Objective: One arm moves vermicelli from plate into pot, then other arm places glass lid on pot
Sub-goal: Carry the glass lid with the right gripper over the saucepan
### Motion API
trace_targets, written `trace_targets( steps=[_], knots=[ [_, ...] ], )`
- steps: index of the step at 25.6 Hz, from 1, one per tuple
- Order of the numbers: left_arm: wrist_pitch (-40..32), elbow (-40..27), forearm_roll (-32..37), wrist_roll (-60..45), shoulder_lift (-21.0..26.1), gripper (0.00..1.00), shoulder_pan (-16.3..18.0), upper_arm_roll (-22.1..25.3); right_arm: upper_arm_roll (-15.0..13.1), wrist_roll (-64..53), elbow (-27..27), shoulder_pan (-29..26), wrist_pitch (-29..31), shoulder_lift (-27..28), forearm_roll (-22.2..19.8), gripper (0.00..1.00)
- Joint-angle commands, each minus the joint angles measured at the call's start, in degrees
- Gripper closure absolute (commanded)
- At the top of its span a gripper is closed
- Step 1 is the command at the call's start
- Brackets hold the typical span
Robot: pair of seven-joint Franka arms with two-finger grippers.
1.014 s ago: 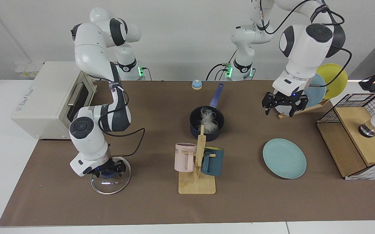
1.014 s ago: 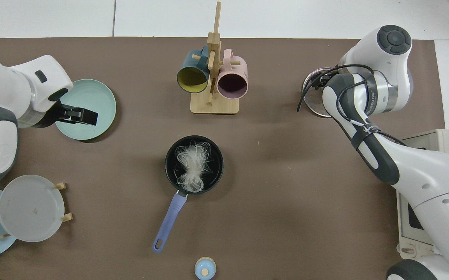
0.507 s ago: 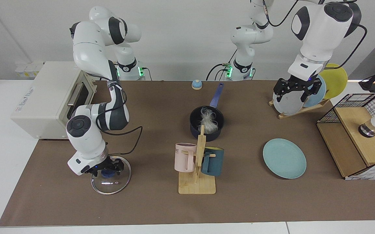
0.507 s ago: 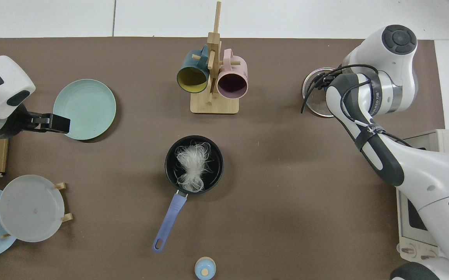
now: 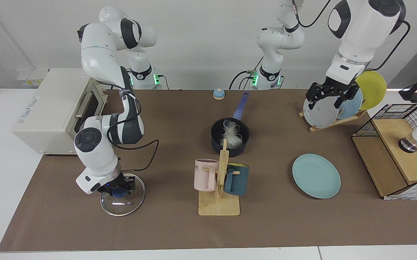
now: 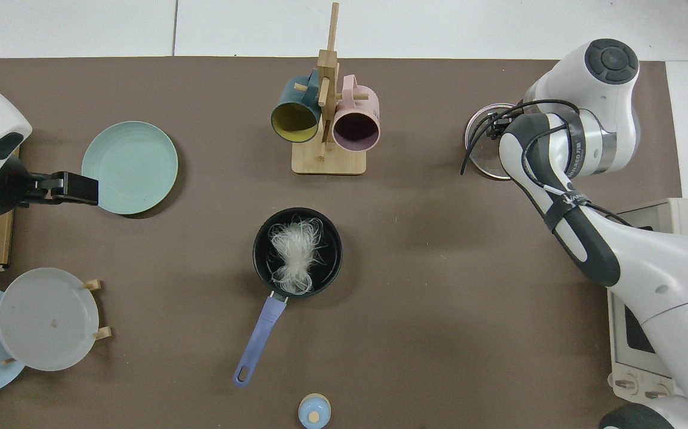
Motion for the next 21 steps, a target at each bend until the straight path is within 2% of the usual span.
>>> trace_targets(
  steps=[1, 7, 9, 14, 18, 21],
  knots=[
    [-1.57, 0.84, -0.06, -0.12, -0.32, 0.0, -0.7, 1.27, 0.99, -1.73, -2.09, -1.0, -1.07, -2.88, 0.43, 1.0],
    [-1.31, 0.84, -0.14, -0.64, -0.32, 0.0, -0.61, 1.1, 1.07, -1.29, -2.17, -0.21, -4.23, -6.39, 0.43, 1.0],
    [-1.4, 0.84, -0.14, -0.64, -0.32, 0.0, -0.7, 0.84, 2.03, -1.11, -2.09, 0.06, -6.43, -8.41, 0.43, 1.0],
    [-1.31, 0.84, -0.14, -0.64, -0.32, 0.0, -0.7, 0.75, 8.18, 6.33, -2.26, 0.05, -13.45, -13.07, 0.25, 1.0],
    [-1.31, 0.84, -0.14, -0.64, -0.32, 0.0, -0.61, 0.75, 15.82, 18.37, -3.22, 0.23, -19.35, -16.32, -0.72, 1.0],
    [-1.31, 0.84, -0.14, -0.64, -0.32, 0.0, -0.61, 0.75, 20.83, 26.89, -6.38, 0.41, -19.01, -18.17, -1.94, 1.0]
  ],
)
